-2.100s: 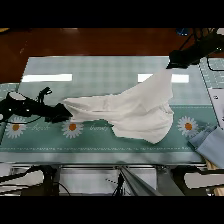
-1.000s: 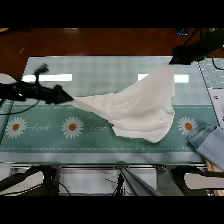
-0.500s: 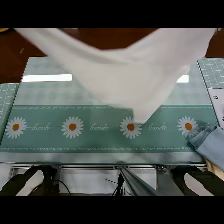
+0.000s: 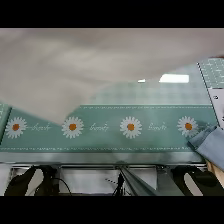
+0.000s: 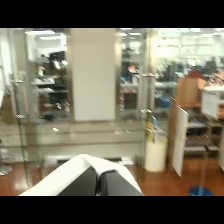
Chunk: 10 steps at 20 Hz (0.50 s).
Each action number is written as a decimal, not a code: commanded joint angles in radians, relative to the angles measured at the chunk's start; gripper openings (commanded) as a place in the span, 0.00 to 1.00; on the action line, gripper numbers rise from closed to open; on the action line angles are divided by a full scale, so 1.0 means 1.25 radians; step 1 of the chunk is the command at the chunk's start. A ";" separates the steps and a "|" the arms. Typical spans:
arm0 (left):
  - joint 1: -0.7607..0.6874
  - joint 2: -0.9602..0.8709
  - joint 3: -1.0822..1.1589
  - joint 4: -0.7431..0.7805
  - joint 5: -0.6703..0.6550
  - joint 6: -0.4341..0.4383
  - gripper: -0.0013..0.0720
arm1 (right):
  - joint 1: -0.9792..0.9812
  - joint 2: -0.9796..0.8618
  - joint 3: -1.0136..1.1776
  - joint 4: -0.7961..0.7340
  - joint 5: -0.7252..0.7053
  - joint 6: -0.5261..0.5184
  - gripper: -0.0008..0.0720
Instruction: Fold the shirts.
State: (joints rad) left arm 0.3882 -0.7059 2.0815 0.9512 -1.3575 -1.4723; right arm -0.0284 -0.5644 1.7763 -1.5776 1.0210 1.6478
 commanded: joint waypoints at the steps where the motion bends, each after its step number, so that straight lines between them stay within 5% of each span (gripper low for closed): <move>1: 0.005 0.063 0.009 0.182 -0.173 -0.033 0.05 | 0.000 0.059 0.000 -0.107 0.242 0.035 0.04; 5: 0.005 0.066 -0.025 0.182 -0.327 -0.029 0.05 | 0.000 0.053 0.000 -0.105 0.408 0.015 0.04; 10: 0.005 0.063 -0.125 0.118 -0.350 -0.026 0.05 | 0.001 -0.061 0.000 -0.077 0.656 -0.100 0.04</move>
State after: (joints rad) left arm 0.3935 -0.6281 1.9930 1.1362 -1.7443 -1.5043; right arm -0.0284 -0.5674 1.7763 -1.6962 1.6295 1.5997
